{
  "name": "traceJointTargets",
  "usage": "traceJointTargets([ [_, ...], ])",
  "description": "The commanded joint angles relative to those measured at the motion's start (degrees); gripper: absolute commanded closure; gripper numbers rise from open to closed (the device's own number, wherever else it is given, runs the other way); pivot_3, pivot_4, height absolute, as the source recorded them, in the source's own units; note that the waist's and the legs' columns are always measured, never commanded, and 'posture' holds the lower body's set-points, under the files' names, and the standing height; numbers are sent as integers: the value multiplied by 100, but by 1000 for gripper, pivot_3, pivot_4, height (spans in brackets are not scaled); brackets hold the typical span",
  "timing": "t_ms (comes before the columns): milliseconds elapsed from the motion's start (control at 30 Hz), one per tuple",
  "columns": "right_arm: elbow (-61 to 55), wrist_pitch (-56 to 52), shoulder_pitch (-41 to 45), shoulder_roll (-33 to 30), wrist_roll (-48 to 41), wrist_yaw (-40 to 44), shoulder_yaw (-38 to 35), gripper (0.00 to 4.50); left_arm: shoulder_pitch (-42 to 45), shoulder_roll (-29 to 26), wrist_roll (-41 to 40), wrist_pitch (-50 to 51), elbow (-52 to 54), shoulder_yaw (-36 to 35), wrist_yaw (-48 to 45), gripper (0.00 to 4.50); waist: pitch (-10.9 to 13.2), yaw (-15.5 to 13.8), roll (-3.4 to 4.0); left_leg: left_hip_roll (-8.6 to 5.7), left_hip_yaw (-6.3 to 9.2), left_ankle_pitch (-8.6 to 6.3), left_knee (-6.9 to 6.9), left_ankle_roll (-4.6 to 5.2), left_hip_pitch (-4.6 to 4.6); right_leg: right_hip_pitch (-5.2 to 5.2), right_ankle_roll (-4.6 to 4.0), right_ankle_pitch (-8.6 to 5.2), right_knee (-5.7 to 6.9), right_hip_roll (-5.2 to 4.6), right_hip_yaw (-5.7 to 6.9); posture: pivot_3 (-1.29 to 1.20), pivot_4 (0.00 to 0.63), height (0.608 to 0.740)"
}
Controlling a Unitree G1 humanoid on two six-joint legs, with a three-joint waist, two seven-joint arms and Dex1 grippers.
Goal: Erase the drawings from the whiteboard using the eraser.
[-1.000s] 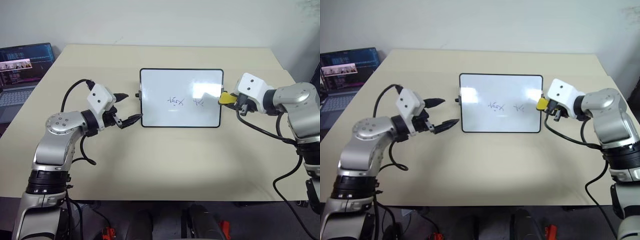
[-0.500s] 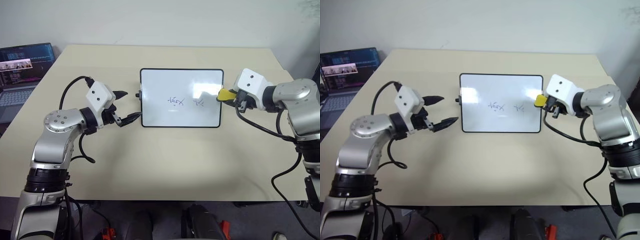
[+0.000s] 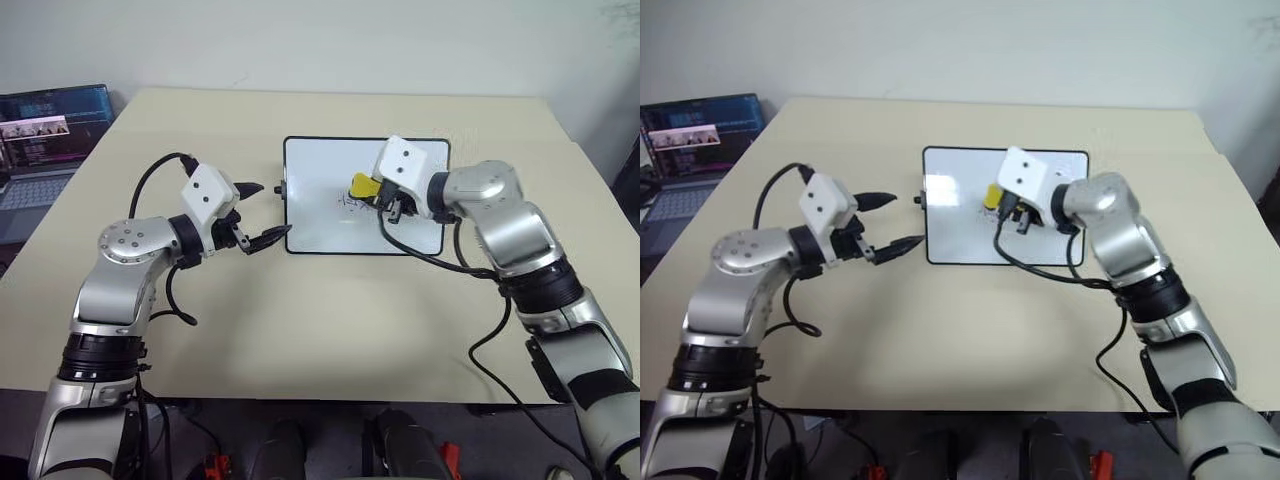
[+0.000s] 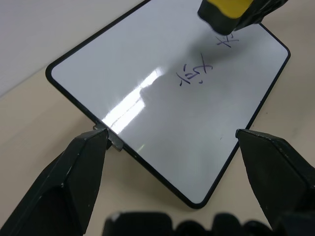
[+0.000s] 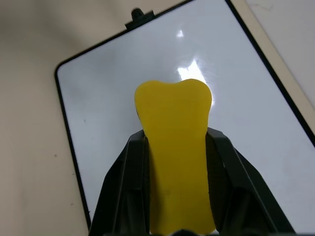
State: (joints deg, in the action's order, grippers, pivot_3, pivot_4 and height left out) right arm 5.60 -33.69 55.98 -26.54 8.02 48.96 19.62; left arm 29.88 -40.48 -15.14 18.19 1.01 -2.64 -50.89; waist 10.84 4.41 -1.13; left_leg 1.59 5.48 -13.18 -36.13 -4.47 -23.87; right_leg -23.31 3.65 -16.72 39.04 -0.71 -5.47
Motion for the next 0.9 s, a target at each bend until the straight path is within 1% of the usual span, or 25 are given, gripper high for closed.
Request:
traceJointTargets([
  [33,444,107,301,71,269,-327,40,3381,46,-52,20,-149,-3,-47,-53,0,0,-7,0,-3,-1,0,0,-1,0,0,0,0,0,-2,-1,0,150,740],
  [133,1062,294,580,415,325,-715,-20,3381,126,-79,-1,-153,-41,-95,-78,0,0,29,0,-3,-1,2,1,-3,2,0,0,0,3,-2,-1,0,150,740],
  [233,1688,542,799,569,593,-1103,85,3381,115,-98,7,-164,-41,-106,-100,0,0,70,0,-2,-1,3,2,-5,2,-1,0,0,5,-1,-2,0,150,740],
  [300,1911,635,858,639,675,-1180,143,3381,105,-94,13,-170,-37,-111,-99,0,0,67,0,-2,-1,3,3,-6,3,-1,0,0,4,-1,-2,0,150,740],
  [433,1855,493,678,651,883,-676,614,3381,53,-87,-12,-142,46,-148,-52,0,-1,78,1,-2,0,3,3,-5,2,-1,0,0,4,-1,-2,0,150,740],
  [567,1267,490,204,277,1061,152,1138,3381,-24,-104,-64,-87,143,-212,-23,0,-3,66,0,-2,3,3,0,-5,5,3,0,0,8,-1,1,0,150,740],
  [667,1024,446,68,126,1125,341,1212,3381,-61,-115,-73,-61,187,-227,-10,0,-3,62,0,-3,6,4,-6,-6,7,7,0,0,13,-1,2,0,150,740],
  [800,1376,368,292,261,1209,-45,982,3381,-68,-102,-69,-42,200,-213,7,0,-3,59,0,-4,10,8,-31,-11,10,7,0,0,48,1,2,0,150,740],
  [900,2005,332,715,465,1264,-852,605,3381,-50,-87,-71,-19,206,-192,14,0,-3,71,0,-4,15,9,-64,-12,13,7,0,0,86,7,0,0,150,740],
])
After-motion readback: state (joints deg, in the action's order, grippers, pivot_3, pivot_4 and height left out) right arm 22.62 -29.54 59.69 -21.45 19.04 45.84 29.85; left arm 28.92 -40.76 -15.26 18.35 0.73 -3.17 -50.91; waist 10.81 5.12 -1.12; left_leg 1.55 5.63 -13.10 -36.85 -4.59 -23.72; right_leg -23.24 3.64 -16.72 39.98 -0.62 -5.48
